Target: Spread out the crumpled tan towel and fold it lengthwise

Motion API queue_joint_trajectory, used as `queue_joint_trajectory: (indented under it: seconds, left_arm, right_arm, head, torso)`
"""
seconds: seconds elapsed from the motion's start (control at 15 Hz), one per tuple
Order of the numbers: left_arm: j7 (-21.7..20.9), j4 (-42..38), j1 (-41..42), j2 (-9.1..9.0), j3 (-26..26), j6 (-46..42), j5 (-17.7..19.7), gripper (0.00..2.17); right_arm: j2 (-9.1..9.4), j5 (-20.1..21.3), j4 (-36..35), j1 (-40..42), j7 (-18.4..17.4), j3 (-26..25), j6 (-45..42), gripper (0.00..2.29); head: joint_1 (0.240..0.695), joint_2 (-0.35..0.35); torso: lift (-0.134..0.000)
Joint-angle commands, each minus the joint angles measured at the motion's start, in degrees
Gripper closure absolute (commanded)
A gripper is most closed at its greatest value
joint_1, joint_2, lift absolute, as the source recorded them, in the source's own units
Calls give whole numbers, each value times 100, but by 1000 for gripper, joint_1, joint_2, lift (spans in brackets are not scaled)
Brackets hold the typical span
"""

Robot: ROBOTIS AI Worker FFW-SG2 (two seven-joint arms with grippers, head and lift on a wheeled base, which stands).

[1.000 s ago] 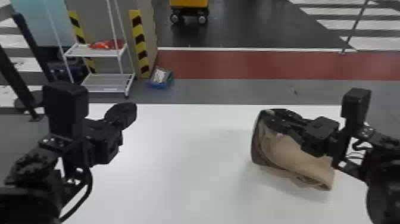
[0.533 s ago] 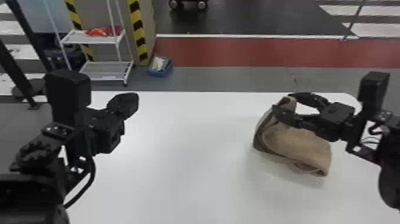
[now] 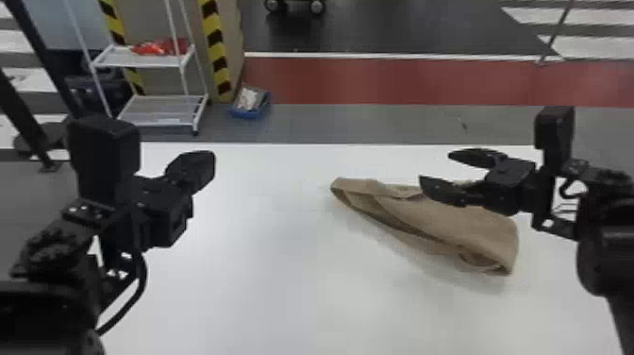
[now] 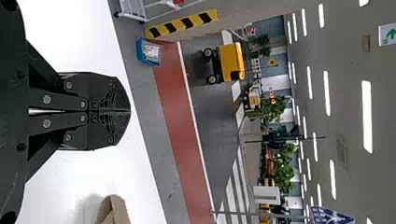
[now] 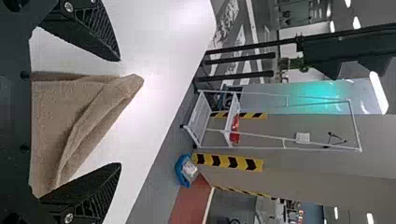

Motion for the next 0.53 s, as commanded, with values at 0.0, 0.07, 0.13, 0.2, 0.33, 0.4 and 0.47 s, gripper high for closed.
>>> queue_joint_trajectory:
  seconds: [0.0, 0.07, 0.13, 0.2, 0.33, 0.4, 0.47]
  left_arm:
    - [66, 50, 11, -15, -16, -37, 66, 1173]
    - [74, 85, 11, -15, -25, -54, 83, 1096]
    - [92, 103, 11, -15, -33, -54, 101, 1065]
    - [136, 129, 11, -15, -42, -72, 127, 738]
    - [145, 129, 20, -15, -51, -54, 127, 323]
    - [198, 120, 46, -15, -51, -54, 127, 174]
    - [206, 120, 64, -15, -51, -54, 118, 147]
  right_arm:
    - [-135, 207, 827, -550, 7, 31, 298, 127]
    - [-144, 224, 1047, -690, 7, 22, 333, 134]
    - [-153, 233, 1249, -804, 15, 22, 333, 134]
    - [-188, 321, 1583, -1033, 50, 31, 350, 134]
    - [-293, 717, 2339, -1613, 226, 198, 473, 134]
    - [-337, 945, 2672, -1877, 323, 347, 509, 134]
    - [-373, 1156, 2945, -2070, 490, 479, 509, 134]
  head:
    - [671, -12]
    - [670, -19]
    - [671, -30]
    - [675, -46]
    - [677, -58]
    - [677, -64]
    - [677, -69]
  torso:
    - [-120]
    - [-120]
    - [-120]
    - [-120]
    - [-120]
    - [-120]
    - [-120]
